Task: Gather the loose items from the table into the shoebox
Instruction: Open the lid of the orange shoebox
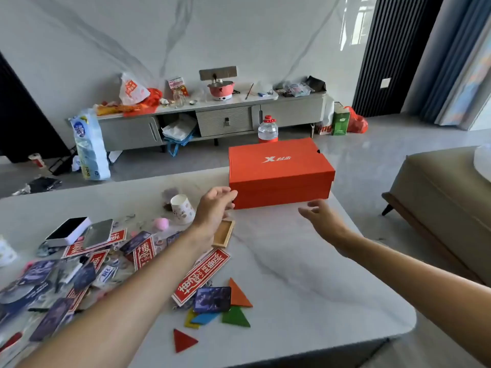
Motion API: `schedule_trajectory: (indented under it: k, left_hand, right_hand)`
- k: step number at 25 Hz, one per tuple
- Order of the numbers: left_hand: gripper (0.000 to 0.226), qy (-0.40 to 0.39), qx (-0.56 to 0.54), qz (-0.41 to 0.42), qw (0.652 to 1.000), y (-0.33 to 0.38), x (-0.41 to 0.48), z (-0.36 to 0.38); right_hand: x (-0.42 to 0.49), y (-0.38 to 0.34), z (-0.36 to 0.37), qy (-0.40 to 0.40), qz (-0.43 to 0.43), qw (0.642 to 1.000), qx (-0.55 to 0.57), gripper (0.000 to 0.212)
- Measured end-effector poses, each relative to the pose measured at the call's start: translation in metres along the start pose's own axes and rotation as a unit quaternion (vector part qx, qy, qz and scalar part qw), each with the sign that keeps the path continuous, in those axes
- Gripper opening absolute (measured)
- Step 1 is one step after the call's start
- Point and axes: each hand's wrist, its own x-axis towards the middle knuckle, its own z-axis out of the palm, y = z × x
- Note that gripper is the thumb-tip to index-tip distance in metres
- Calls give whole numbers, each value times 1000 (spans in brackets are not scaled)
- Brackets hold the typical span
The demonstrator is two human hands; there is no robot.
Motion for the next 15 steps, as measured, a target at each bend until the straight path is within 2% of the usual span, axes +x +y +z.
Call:
schedule_trajectory:
  k: [2, 4, 7, 9, 11, 12, 15]
  left_hand:
    - [22, 46, 0, 8, 999, -10, 39, 20]
    - [22, 47, 0, 5, 999, -20, 86, 36]
    - [41, 74, 14, -6, 997, -36, 146, 51]
    - [51, 124, 57, -38, 990, -48, 174, 55]
    - [57, 134, 55, -77, 987, -56, 192, 55]
    - [58, 131, 42, -88, 987, -58, 196, 56]
    - [50, 131, 40, -90, 986, -70, 197, 59]
  right_hand:
    - [49, 5, -5, 138, 31, 987, 71, 62]
    - [101, 3, -12, 216, 77, 960, 161, 78]
    - [171, 13, -11, 226, 126, 936, 237, 91]
    - [200, 24, -5, 206, 131, 937, 250, 78]
    - [214, 31, 0, 198, 138, 934, 264, 53]
    - [217, 34, 1, 202, 138, 933, 265, 47]
    - [194, 44, -1, 221, 140, 938, 227, 53]
